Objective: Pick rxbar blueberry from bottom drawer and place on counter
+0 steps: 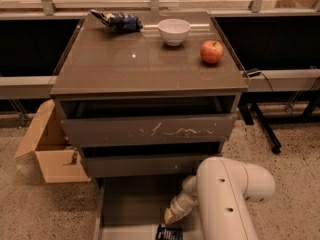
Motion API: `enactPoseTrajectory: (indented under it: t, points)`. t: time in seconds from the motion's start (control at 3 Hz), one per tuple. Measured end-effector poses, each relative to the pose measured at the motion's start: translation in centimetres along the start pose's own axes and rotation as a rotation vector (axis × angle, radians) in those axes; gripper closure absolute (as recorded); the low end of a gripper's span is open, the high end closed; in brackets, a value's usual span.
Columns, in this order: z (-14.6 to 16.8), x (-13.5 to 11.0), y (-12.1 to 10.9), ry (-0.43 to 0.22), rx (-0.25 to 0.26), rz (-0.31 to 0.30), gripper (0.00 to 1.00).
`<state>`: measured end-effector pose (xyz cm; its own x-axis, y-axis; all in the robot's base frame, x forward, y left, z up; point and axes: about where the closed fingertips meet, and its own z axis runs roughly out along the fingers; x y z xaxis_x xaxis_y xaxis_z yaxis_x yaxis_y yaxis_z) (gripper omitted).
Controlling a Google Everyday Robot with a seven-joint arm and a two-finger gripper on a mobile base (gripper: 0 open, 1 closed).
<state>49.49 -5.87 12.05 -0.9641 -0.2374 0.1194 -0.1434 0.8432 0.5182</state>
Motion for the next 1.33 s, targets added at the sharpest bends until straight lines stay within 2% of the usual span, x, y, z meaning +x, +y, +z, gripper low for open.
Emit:
enactPoseTrajectory:
  t: [0.33, 0.67, 1.0, 1.33]
  points:
    - [-0.2, 0.2, -0.1, -0.017, -0.028, -0.007, 1.0]
    - [-2.4, 0.8, 0.6, -0.074, -0.069, -0.087, 0.85]
    - [-4.4, 1.9, 0.9, -0.116, -0.106, -0.249, 0.62]
    - [-5.1, 2.8, 0.6, -0.127, -0.165, -0.366, 0.39]
